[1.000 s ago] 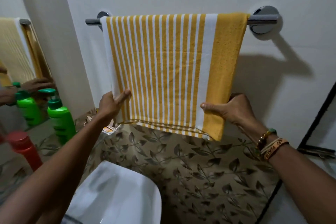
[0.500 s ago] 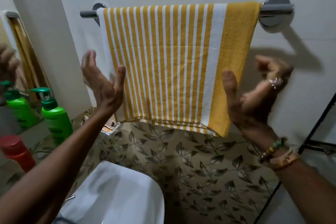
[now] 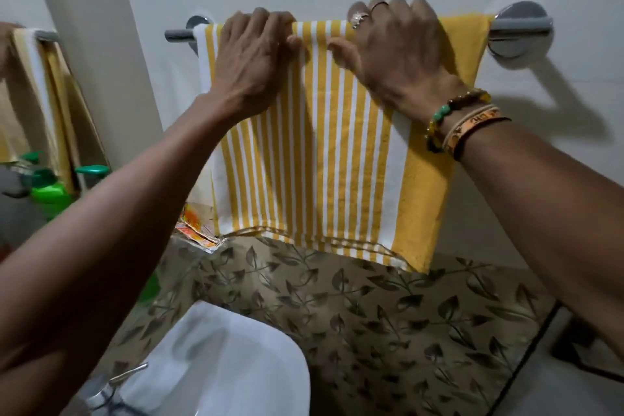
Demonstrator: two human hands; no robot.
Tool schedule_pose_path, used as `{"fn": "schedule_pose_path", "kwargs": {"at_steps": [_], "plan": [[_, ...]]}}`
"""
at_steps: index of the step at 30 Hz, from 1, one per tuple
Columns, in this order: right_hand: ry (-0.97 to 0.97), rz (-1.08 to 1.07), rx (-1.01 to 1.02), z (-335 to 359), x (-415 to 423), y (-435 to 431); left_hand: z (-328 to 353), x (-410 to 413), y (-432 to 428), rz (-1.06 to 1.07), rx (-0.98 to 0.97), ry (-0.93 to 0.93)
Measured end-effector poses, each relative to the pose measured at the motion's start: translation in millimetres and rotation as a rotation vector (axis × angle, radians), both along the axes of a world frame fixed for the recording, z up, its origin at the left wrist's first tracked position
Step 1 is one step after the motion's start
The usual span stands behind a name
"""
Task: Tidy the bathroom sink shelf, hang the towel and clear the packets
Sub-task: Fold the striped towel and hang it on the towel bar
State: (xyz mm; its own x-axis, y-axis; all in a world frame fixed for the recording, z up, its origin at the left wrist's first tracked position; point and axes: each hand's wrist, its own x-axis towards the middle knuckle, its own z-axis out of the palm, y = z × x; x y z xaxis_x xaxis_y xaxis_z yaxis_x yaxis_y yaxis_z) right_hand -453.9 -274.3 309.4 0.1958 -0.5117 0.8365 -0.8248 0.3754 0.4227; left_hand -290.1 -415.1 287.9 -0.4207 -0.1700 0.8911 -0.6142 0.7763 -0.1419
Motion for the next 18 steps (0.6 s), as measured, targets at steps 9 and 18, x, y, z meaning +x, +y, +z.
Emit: {"fn": "schedule_pose_path", "kwargs": {"at_steps": [9,18], "plan": [[0.046,-0.085,-0.054,-8.2,-55.4,40.8,-2.9,21.3,-33.6,0.113,0.072,0.059],[0.024,-0.088,-0.072,-9.2,-51.8,41.5,-3.2,18.2,-32.4,0.127,0.143,0.069]]}}
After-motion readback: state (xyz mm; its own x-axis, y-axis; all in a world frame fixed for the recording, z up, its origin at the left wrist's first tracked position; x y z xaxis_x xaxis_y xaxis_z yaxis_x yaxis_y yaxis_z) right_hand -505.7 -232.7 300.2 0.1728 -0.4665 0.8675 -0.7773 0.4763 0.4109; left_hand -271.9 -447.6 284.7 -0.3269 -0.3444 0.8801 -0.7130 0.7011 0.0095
